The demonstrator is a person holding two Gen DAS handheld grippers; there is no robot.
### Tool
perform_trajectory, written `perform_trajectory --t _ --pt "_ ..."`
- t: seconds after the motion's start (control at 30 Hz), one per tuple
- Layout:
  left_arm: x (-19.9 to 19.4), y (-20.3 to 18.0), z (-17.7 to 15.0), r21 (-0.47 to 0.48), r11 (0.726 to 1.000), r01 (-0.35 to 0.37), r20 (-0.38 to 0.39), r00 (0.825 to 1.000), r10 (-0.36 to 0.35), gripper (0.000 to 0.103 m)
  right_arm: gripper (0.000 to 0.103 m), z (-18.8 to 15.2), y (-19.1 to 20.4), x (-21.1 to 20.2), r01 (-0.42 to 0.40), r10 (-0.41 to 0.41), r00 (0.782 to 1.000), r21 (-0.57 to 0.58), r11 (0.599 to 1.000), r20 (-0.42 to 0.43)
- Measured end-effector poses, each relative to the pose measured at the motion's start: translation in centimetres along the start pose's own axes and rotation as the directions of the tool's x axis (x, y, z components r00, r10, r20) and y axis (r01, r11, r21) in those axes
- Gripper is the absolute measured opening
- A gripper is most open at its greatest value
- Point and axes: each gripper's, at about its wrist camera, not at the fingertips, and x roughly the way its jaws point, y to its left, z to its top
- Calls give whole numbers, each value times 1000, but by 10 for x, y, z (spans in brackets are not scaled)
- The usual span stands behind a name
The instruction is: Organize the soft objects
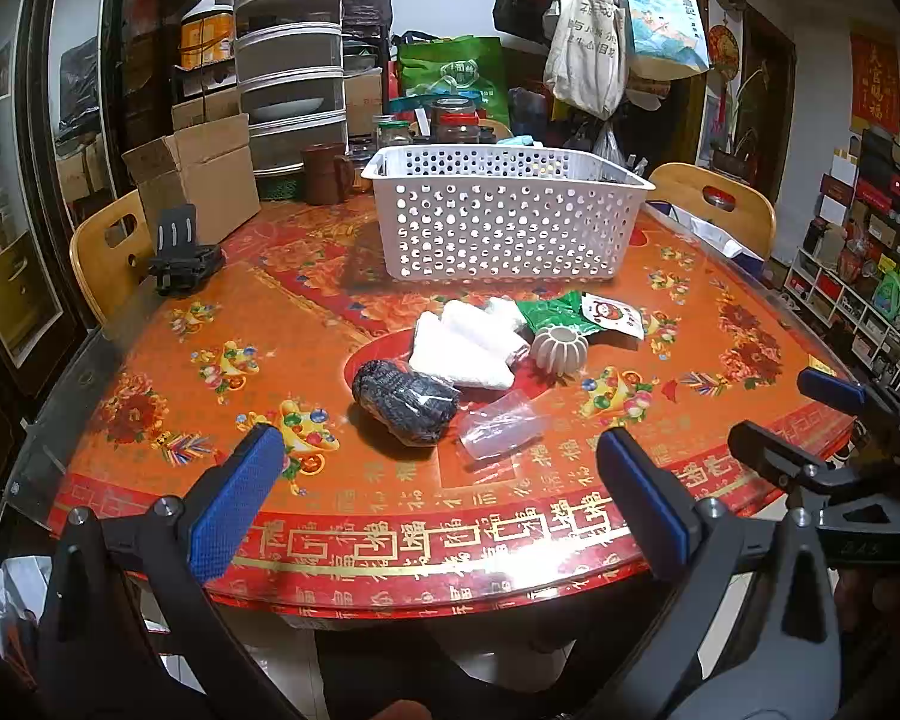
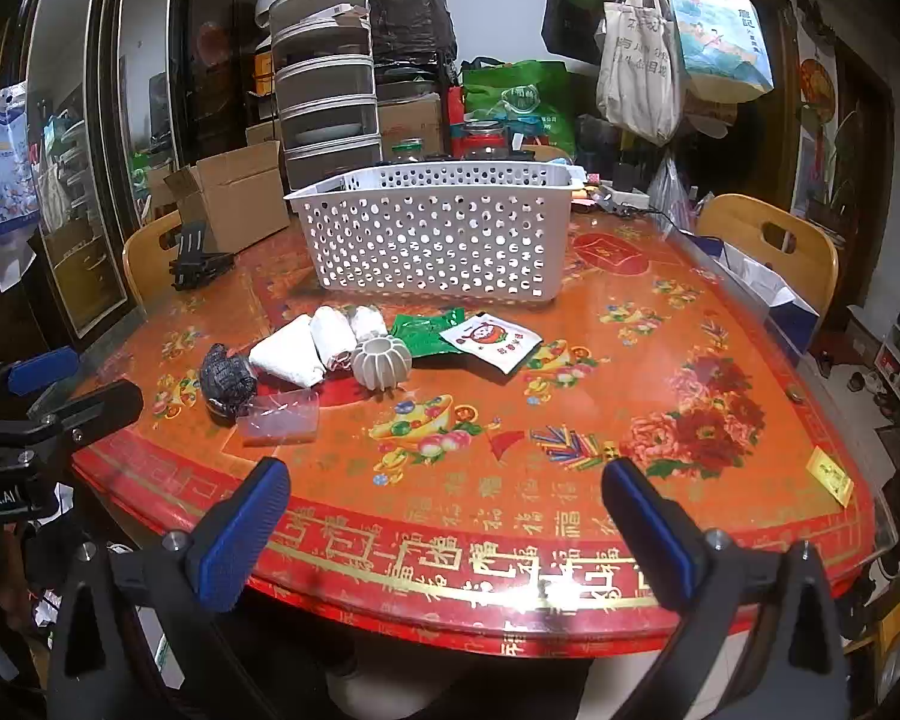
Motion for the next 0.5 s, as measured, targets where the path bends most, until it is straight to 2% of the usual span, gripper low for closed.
perform_trajectory --t 0.5 --pt "0 1 0 -2 1000 1 0 1000 -1 103 103 0 -1 0 -12 12 1000 3 1000 -13"
